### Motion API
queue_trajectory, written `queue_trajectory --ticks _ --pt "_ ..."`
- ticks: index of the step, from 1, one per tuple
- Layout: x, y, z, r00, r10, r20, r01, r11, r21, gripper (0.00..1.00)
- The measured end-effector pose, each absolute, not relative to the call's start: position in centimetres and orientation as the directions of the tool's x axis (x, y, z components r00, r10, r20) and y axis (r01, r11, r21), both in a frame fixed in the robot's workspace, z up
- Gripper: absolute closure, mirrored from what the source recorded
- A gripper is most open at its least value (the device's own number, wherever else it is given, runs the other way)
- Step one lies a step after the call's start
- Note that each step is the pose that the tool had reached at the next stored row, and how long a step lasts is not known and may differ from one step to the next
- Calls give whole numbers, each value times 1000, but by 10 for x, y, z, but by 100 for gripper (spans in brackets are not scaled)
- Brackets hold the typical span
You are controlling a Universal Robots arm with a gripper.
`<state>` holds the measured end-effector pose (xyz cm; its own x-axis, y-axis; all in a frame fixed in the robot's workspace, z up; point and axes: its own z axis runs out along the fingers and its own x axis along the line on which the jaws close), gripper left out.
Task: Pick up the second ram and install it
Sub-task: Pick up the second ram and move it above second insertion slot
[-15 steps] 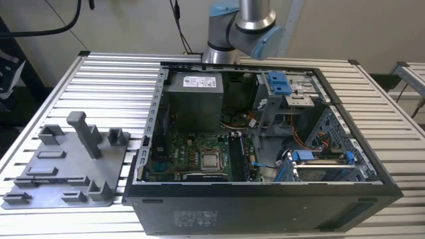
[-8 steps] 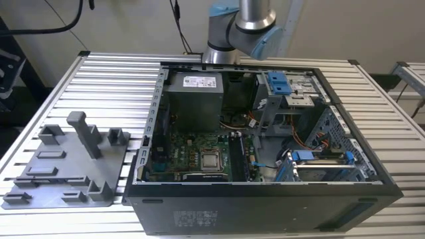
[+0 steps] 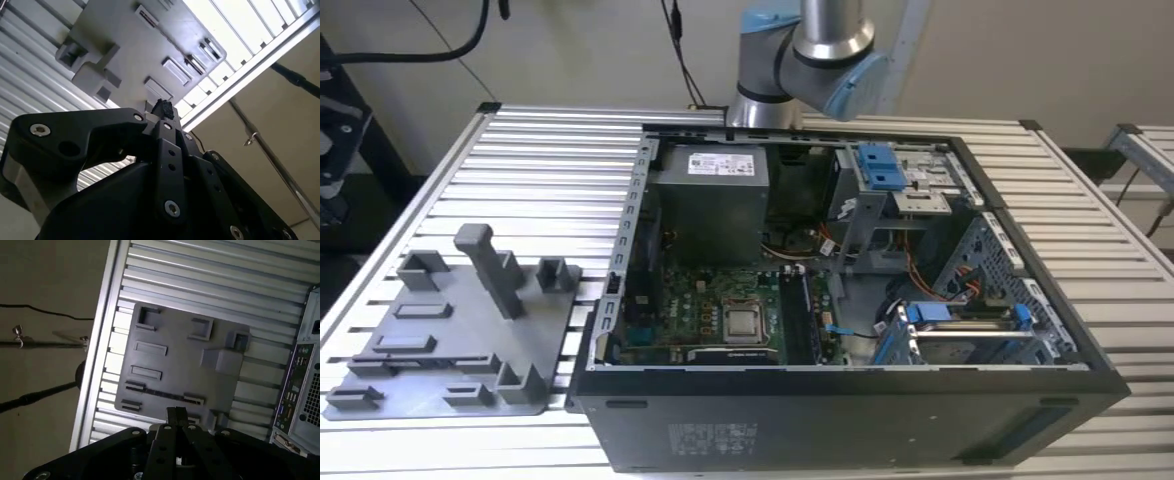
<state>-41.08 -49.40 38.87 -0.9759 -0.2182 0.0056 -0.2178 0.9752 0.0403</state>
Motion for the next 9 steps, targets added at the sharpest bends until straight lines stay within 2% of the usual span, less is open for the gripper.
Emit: queue_trajectory --ticks 9 --pt "-411 -494 389 -938 -348 7 -347 937 37 89"
